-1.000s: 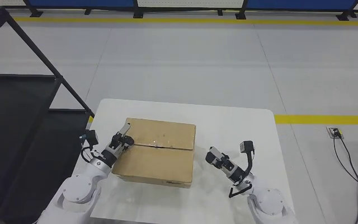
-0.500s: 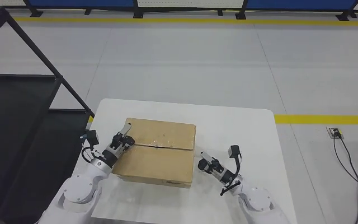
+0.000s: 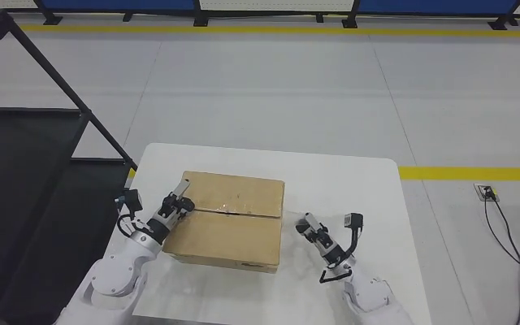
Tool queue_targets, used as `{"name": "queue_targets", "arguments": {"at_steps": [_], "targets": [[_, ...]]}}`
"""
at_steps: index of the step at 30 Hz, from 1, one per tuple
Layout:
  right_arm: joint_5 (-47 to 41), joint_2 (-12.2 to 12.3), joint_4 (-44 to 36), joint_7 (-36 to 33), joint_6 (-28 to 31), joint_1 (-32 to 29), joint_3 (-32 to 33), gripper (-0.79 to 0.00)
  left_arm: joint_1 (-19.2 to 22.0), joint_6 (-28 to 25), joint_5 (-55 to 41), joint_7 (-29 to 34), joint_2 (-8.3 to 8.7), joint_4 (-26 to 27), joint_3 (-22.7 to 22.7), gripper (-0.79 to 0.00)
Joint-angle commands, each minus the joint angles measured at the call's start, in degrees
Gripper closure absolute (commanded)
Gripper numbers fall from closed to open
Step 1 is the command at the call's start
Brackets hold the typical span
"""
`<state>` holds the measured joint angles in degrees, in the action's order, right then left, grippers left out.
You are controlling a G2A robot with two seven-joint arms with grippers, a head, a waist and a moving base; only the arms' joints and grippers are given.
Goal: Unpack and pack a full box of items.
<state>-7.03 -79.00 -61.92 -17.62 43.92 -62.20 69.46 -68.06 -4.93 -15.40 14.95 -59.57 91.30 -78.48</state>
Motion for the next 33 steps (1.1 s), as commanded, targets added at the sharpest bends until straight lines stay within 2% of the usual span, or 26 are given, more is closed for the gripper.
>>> {"name": "queue_targets", "arguments": {"at_steps": [1, 4, 10, 22, 33], "targets": [[-0.33, -0.25, 0.81, 1.88, 2.8, 0.14, -0.17, -0.785, -0.07, -0.11, 0.22, 0.01, -0.1, 0.07, -0.01, -0.785], [-2.14, -0.79, 3.31, 3.87, 5.34, 1.45, -0.72, -0.785, -0.13, -0.16, 0.52, 0.21, -0.23, 0.11, -0.06, -0.785], [-3.27, -1.83, 7.54, 8.59, 14.08, 3.42, -1.24, -0.785, -0.32, -0.1, 0.78, 0.28, -0.47, 0.14, -0.51, -0.785], [1.64, -2.03, 0.85, 13.69, 14.08, 1.07, 1.99, -0.785, -0.8, -0.23, 1.0, 0.61, -0.94, 0.33, -1.29, -0.785], [13.12, -2.26, -6.51, 15.74, 13.28, 0.71, 2.89, -0.785, -1.15, -0.16, 1.68, 0.97, -1.38, 0.63, -1.56, -0.785]]}}
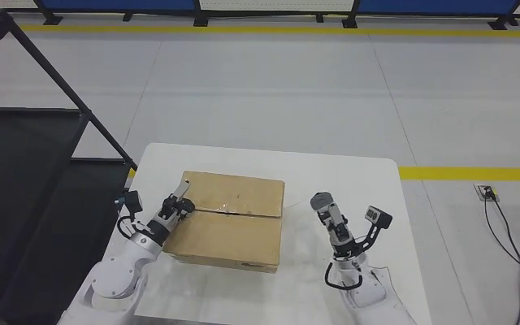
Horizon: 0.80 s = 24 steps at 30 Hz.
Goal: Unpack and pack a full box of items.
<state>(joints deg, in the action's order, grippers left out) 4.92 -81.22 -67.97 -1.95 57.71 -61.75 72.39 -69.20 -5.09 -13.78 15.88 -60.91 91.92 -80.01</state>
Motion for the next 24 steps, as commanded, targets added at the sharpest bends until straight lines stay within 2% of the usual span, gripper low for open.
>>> {"name": "queue_targets", "arguments": {"at_steps": [1, 12, 24], "targets": [[2.41, -0.09, -1.11, 0.13, -1.36, 0.49, -0.17, -0.785, -0.04, 0.01, 0.09, 0.07, -0.07, 0.03, -0.06, -0.785], [19.57, -0.95, -11.76, 7.76, -14.4, -0.06, -1.61, -0.785, -0.51, 0.11, 0.17, 0.06, -0.51, 0.24, -0.48, -0.785], [27.6, -1.55, -14.94, 5.27, -23.3, 1.87, -5.63, -0.785, -0.64, 0.01, 0.15, 0.12, -0.97, 0.24, -0.89, -0.785]]}}
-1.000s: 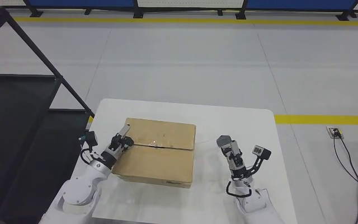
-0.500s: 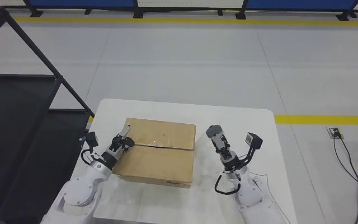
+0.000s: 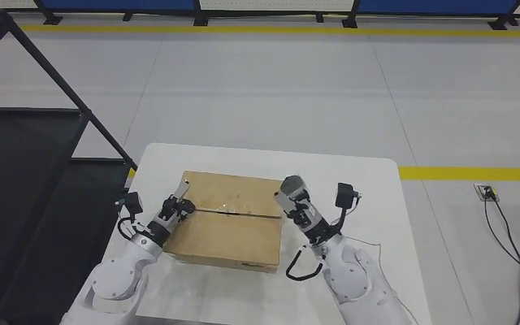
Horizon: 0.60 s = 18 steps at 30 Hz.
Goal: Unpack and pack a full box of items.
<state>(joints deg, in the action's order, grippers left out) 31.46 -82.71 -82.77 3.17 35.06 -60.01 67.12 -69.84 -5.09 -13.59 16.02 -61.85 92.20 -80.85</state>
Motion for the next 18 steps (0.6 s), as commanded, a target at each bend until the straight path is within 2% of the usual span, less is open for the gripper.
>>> {"name": "queue_targets", "arguments": {"at_steps": [1, 18], "targets": [[2.13, -0.12, -0.29, 0.26, -1.17, 0.25, -0.78, -0.785, 0.02, 0.03, -0.04, -0.02, -0.07, -0.05, -0.09, -0.785], [10.86, -1.52, 2.0, -3.79, -9.03, 5.33, -7.95, -0.785, 0.14, 0.01, -0.21, 0.79, -0.61, -0.53, -0.98, -0.785]]}}
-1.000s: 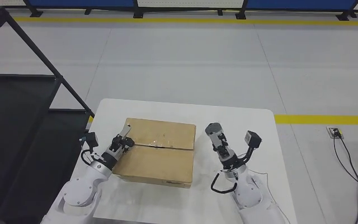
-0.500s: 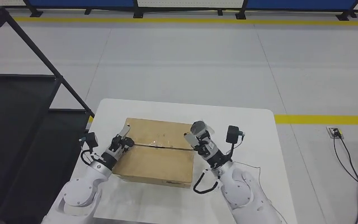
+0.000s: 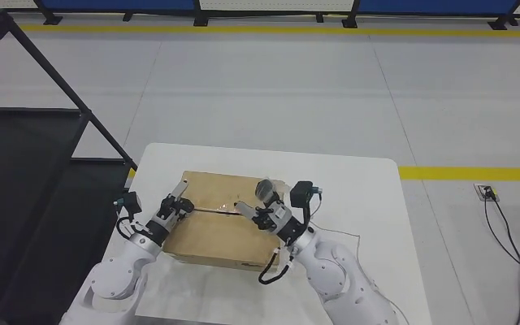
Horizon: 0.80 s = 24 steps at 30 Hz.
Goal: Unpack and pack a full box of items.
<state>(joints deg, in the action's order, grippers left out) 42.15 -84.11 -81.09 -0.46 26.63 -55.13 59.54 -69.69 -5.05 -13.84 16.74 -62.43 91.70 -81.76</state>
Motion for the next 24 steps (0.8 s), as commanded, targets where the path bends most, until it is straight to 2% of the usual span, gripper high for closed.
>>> {"name": "queue_targets", "arguments": {"at_steps": [1, 17, 24], "targets": [[0.36, -0.24, 0.65, -0.33, -0.96, 0.78, -0.8, -0.785, -0.03, -0.05, -0.03, 0.21, -0.05, -0.05, -0.12, -0.785], [0.69, -1.53, 4.52, -6.46, -4.65, 4.56, -4.82, -0.785, -0.35, -0.23, -0.02, 1.27, -0.39, -0.29, -1.22, -0.785], [1.92, -1.92, 4.74, -7.15, -5.1, 4.98, -6.1, -0.785, -0.62, -0.49, 0.15, 1.71, -0.52, -0.2, -1.63, -0.785]]}}
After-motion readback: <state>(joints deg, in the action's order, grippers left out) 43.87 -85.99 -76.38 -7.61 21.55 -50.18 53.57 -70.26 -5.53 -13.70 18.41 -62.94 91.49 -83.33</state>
